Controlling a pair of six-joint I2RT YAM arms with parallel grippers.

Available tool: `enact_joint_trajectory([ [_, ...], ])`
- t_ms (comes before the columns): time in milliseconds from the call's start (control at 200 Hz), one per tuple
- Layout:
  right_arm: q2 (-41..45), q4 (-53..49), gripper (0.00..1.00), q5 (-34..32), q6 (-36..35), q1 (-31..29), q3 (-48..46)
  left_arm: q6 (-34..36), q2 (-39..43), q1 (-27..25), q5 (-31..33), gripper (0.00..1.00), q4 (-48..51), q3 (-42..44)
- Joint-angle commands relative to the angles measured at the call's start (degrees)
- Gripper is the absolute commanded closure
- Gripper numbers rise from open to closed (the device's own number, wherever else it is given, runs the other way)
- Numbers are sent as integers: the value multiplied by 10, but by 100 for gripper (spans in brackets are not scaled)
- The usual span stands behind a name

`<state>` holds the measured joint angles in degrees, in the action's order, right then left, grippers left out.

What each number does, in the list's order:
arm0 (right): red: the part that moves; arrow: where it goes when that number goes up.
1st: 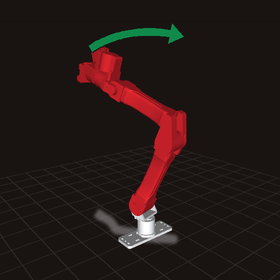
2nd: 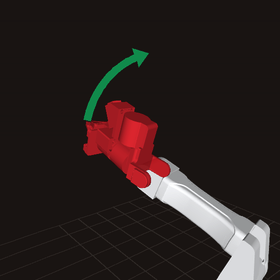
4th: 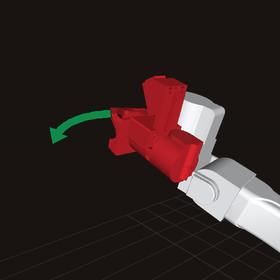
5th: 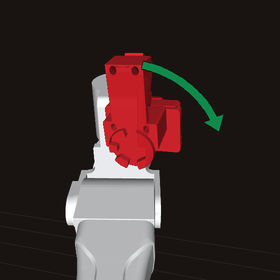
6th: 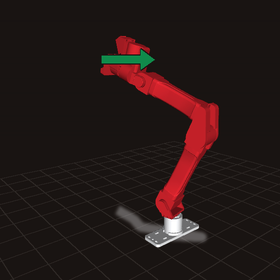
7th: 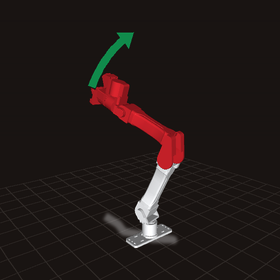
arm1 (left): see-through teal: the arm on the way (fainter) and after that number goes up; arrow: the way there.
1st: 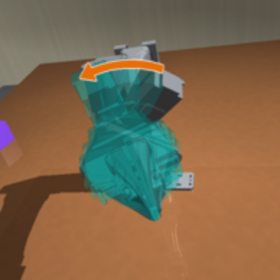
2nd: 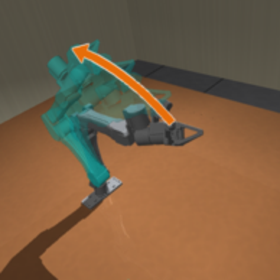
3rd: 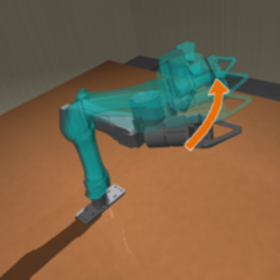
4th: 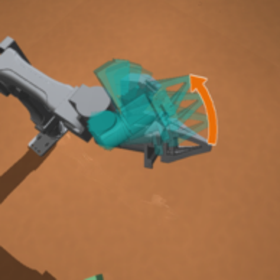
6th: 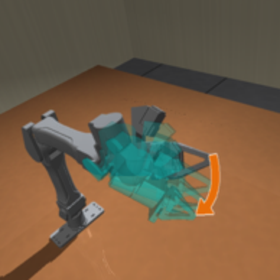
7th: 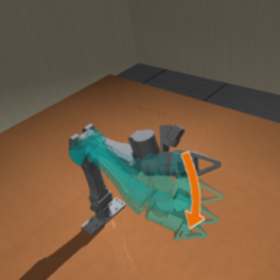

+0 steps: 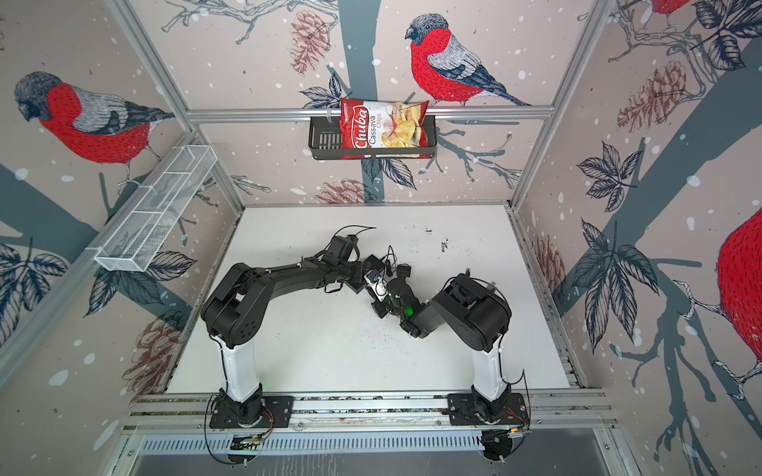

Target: Insert the plug into the switch port

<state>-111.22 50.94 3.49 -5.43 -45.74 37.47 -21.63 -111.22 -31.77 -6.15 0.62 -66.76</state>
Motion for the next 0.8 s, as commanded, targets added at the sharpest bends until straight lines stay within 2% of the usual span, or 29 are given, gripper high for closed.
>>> enact_joint_trajectory([
  [0,-6,23,98,6,14,-1,12,-11,0,-4,-11,17,-18,5],
  [365,-11,45,98,1,11,3,15,-14,-9,-20,-25,18,-33,14],
  [795,-2,29,98,1,-2,18,28,33,-22,-24,-63,20,-34,17],
])
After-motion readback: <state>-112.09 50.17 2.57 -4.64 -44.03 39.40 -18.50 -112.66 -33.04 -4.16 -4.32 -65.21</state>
